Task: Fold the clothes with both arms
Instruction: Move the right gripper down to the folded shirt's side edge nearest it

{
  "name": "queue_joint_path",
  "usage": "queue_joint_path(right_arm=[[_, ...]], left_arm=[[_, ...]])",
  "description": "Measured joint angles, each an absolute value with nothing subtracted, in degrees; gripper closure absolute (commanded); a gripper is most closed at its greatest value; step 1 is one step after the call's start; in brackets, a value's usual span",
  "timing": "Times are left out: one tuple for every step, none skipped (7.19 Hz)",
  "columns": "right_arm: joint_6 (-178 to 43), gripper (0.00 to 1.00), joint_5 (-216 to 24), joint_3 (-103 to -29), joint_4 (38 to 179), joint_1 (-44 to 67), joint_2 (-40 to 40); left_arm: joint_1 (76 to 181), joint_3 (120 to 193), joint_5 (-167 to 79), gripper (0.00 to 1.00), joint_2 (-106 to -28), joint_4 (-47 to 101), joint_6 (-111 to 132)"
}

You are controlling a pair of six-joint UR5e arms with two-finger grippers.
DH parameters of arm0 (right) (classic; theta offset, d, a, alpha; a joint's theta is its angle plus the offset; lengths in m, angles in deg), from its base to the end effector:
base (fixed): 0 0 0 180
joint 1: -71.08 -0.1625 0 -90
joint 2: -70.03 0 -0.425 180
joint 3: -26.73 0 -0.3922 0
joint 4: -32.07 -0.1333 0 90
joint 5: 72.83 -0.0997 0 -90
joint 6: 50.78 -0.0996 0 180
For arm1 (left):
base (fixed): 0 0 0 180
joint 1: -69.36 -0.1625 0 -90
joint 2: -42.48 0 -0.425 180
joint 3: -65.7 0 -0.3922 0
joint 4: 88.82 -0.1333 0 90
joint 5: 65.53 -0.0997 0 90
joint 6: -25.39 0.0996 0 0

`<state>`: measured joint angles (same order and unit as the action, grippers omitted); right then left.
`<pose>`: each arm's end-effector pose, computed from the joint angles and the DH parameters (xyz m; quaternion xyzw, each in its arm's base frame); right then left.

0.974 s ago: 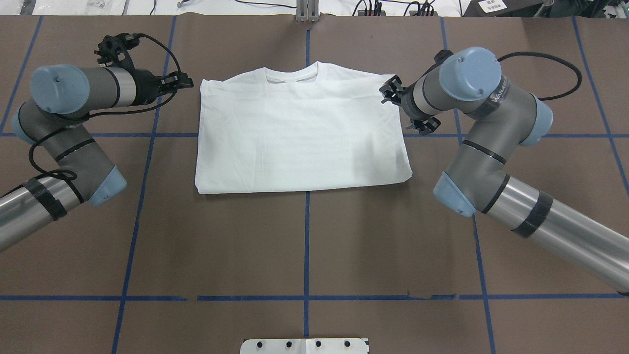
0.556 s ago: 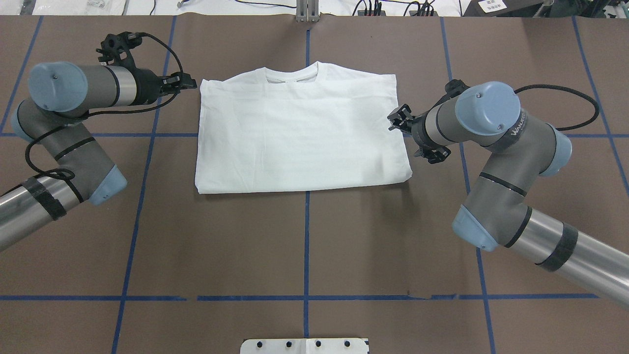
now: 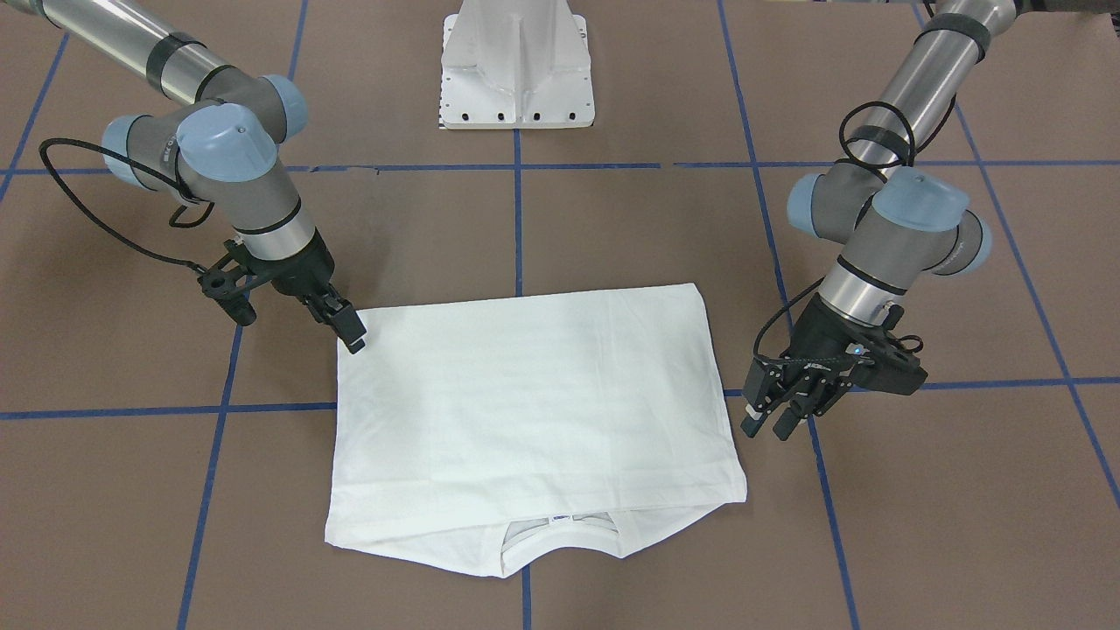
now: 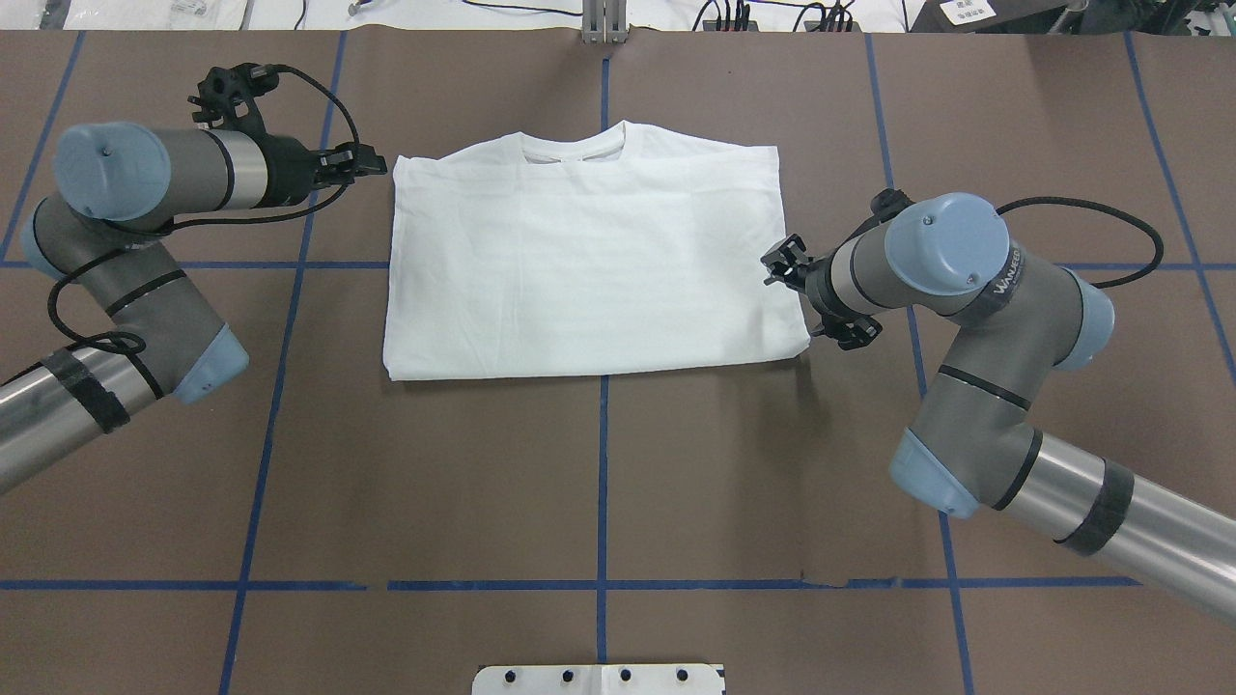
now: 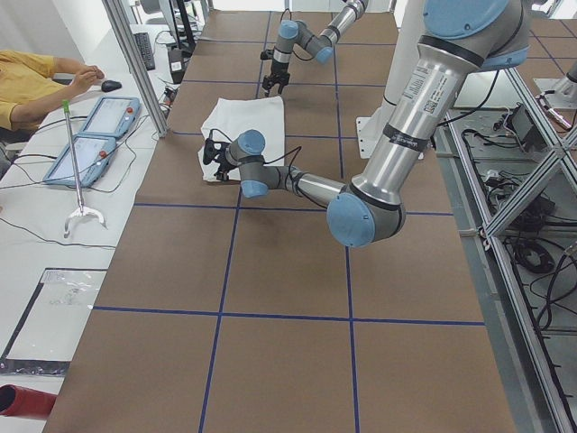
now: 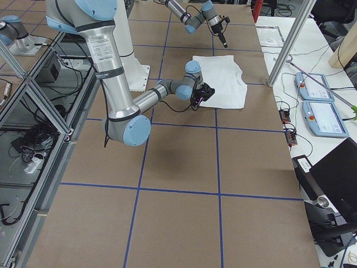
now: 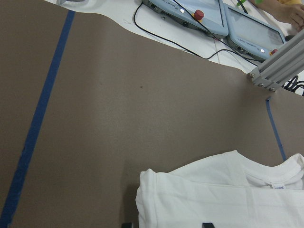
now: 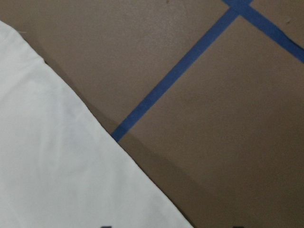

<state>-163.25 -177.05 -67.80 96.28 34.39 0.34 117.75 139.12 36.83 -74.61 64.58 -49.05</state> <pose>-0.4492 -0.4704 0.3805 -0.0585 -0.4349 0.3968 0.8062 0.3813 -0.5979 0.4005 0.2435 0.5526 -0.1624 0.7804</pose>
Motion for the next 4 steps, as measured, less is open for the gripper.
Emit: queue_joint_path(right_arm=[[-164.0, 0.99, -177.1, -67.8, 96.3, 34.8, 0.0], [-165.2, 1.00, -177.1, -67.9, 96.3, 35.2, -0.2], [-165.9, 1.00, -177.2, -67.9, 96.3, 35.3, -0.1], [-166.2, 1.00, -177.3, -68.1, 96.2, 35.4, 0.0]], left_arm=[[117.7, 139.1, 36.9, 0.42, -74.6, 64.6, -49.1], [117.7, 139.2, 36.9, 0.42, -74.7, 64.6, -49.1], [117.7, 139.2, 36.9, 0.42, -74.7, 64.6, -49.1], [117.7, 139.2, 36.9, 0.42, -74.7, 64.7, -49.1]])
